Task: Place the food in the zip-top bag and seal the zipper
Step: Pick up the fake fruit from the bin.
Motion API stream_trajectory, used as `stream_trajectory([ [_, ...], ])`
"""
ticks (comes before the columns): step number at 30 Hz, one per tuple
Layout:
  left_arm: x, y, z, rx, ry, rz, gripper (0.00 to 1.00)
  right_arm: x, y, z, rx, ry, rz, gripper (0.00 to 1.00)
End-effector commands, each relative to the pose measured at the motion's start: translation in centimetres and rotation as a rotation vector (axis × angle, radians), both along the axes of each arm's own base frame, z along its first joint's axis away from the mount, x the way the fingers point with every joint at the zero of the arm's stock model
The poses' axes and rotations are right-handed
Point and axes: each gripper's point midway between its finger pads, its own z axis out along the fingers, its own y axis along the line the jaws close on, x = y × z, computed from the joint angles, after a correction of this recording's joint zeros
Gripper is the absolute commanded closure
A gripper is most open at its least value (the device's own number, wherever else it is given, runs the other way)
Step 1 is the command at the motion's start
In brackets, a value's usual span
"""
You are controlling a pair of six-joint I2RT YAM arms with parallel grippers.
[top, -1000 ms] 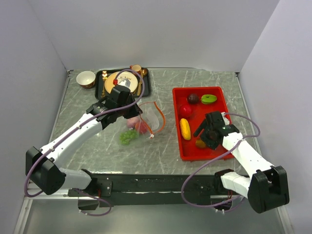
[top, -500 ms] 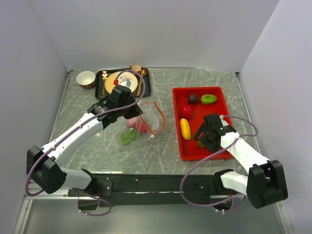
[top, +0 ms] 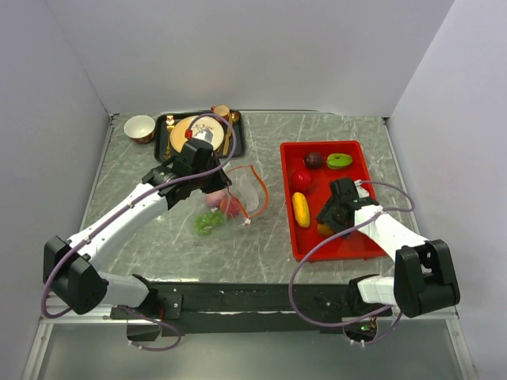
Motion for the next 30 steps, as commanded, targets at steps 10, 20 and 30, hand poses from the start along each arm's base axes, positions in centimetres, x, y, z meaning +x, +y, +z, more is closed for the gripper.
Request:
stream_trajectory([
  [10, 0.0, 0.0, 0.8, 0.005, -0.036, -0.019, 0.99, 5.4, -1.4, 3.1, -0.116, -0.088, 0.101, 0.44],
  [20, -0.2, -0.1, 0.4, 0.003, -0.026, -0.028, 0.99, 5.6, -1.3, 2.9, -0.111, -0.078, 0.138, 0.22],
  [30, -0.2, 0.1, 0.4, 0.009, -0.027, -0.02, 0.99, 6.1, -4.5, 7.5, -0.187, -0.202, -0.041, 0.03],
])
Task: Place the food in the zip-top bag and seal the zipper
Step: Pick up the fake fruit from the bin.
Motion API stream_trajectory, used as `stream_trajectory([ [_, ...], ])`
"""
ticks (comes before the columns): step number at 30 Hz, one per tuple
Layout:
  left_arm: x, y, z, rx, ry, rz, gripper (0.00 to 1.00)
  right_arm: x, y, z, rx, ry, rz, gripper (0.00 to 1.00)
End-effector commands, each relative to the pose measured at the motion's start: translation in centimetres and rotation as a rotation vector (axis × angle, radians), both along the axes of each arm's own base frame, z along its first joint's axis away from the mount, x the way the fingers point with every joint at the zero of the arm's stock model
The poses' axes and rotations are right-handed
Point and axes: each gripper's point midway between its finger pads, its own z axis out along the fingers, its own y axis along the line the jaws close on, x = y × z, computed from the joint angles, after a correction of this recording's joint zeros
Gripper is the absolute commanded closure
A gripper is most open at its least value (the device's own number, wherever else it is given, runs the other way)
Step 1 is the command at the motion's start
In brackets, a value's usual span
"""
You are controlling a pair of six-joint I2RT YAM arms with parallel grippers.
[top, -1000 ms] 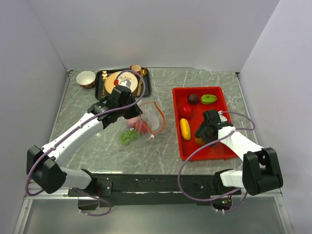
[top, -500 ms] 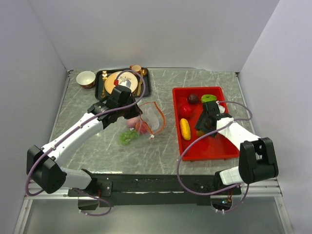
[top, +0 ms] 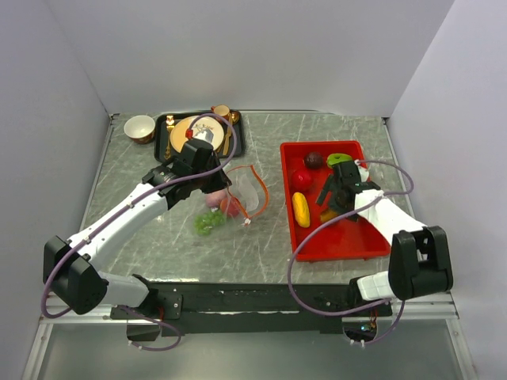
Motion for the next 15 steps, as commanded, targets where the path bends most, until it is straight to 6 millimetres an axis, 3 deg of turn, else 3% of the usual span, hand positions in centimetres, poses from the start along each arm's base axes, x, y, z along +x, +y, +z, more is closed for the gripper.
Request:
stream_trajectory([
  [1, -0.2, 0.2, 0.4, -0.001, -0.02, -0.007, 0.99, 0.7, -3.2, 5.6, -0.062, -0.197, -0.187, 0.0],
  [2, -0.2, 0.3, 0.4, 0.003, -0.02, -0.003, 0.99, 0.6, -3.4, 8.3, -0.032, -0.321, -0.203, 0.0],
  [3, -0.3, 0.4, 0.3, 0.008, -0.018, 0.001, 0.99, 1.1, -2.9, 9.9, 0.019, -0.416, -0.204, 0.0],
  [4, -0.2, 0.4, 0.3, 0.005, -0.02, 0.002, 0.99, 0.6, -2.6, 10.0, 0.048, -0.457, -0.196, 0.0],
  [5, -0.2, 0.4, 0.0, 0.006, -0.017, 0.002, 0.99, 0.3, -2.4, 11.8, 0.083, -0.533, -0.187, 0.0],
  [7, -0.3, 0.0, -0.1, -0.007, -0.008, -0.009, 0.99, -0.2, -2.4, 12.3, 0.11, -0.534, -0.221, 0.0],
  [10, -0.2, -0.4, 0.1, -0.019, -0.013, -0.021, 0.99, -1.0, -2.1, 10.1, 0.12, -0.371, -0.271, 0.0],
  [11, -0.1, -0.5, 0.2, -0.021, -0.015, -0.024, 0.99, -1.0, -1.7, 8.5, 0.128, -0.298, -0.278, 0.0],
  [14, 0.0, -0.6, 0.1, -0.011, -0.007, -0.027, 0.99, -1.4, 1.3, 5.0, 0.281, -0.205, -0.254, 0.0],
  [15, 0.1, -0.5, 0.0, -0.007, -0.004, -0.025, 0.99, -0.8, 2.3, 4.8, 0.35, -0.223, -0.26, 0.0],
])
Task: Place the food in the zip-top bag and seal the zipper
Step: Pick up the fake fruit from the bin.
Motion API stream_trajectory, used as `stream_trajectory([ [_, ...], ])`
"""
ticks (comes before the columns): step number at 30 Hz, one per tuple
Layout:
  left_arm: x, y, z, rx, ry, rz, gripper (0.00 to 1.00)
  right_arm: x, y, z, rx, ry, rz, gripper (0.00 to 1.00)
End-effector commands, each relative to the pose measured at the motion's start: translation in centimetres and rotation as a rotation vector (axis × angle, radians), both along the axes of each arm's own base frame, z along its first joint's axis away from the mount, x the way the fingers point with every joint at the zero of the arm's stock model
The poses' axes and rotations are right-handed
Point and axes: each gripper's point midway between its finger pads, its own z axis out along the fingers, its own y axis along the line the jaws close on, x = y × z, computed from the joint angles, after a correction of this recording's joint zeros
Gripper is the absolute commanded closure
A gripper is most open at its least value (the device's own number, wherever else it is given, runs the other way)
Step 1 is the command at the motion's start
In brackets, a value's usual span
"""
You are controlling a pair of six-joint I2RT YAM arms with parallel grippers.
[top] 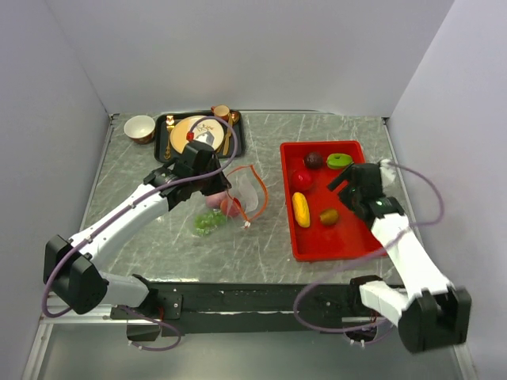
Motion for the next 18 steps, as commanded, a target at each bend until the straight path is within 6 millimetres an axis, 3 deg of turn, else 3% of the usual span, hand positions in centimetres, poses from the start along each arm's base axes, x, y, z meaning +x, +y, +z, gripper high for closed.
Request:
stream_trajectory([
  [1, 0.4, -0.6, 1.1, -0.018, -0.024, -0.017, 0.99, -2.1, 3.7, -6.4, 0.243, 0.173, 0.014, 0.0],
  [10, 0.2, -0.2, 1.0, -0.006, -0.025, -0.012, 0.99, -2.6, 3.4, -9.7, 0.235, 0.254, -0.03, 0.0],
  [18, 0.2, -0.2, 0.7, 0.003, -0.014, -0.011, 0.99, -1.8, 1.9, -10.0, 0.171, 0.254, -0.06, 0.0],
])
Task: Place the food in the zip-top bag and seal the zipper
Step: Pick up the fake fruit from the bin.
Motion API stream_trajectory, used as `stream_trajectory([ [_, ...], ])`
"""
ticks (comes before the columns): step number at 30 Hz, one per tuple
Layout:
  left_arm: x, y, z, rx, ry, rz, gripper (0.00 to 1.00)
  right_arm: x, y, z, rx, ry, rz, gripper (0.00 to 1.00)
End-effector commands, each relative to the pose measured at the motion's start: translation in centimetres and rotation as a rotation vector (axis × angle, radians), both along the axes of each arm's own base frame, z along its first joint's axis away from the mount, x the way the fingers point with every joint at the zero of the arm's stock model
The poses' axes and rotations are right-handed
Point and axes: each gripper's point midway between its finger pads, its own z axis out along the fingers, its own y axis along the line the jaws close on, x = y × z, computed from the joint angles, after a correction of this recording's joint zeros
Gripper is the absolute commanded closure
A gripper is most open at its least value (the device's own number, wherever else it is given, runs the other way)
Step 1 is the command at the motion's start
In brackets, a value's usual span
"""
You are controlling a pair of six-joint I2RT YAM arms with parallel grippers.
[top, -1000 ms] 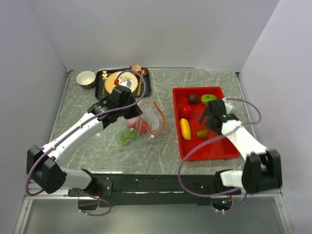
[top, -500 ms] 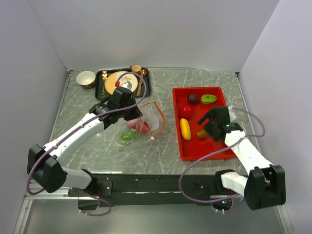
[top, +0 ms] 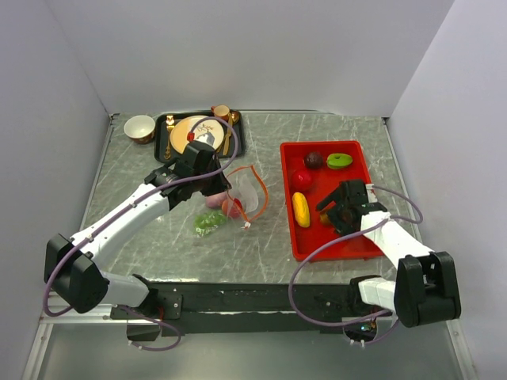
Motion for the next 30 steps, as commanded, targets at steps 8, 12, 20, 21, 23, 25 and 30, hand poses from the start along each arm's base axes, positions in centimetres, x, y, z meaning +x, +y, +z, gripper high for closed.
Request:
stream_trajectory([
  [8, 0.3, -0.3, 0.7, -0.005, -0.015, -0.011, 0.99, 2.7, -3.1, 0.5, -0.071, -0.008, -0.052, 0.13],
  [12, 0.3, -0.4, 0.6, -0.005, -0.013, -0.014, 0.99, 2.7, -3.2, -0.3, -0.058, 0.008, -0.039, 0.36],
  [20, 0.2, -0.2, 0.3, -0.001, -0.007, -0.008, 0.99, 2.5, -3.0, 0.3, -0.041, -0.036, 0.001, 0.7],
  [21, 0.2, -0.2, 0.3, -0.001, -0.007, -0.006, 0.99, 2.8, -3.1, 1.0, -0.046, -0.054, 0.006, 0.74],
  [23, 0.2, -0.2, 0.4, -0.001, -0.008, -0.007, 0.99, 3.3, -3.0, 2.7, -0.056, -0.112, 0.034, 0.76],
  [25, 0.2, -0.3, 0.5, -0.003, -0.009, -0.009, 0.99, 4.3, -2.3, 5.2, -0.037, -0.197, 0.086, 0.77],
  [30, 0.4, -0.8, 0.4, -0.01, -0.004, -0.024, 0.99, 5.7, -0.3, 9.8, -0.004, -0.302, 0.249, 0.77],
])
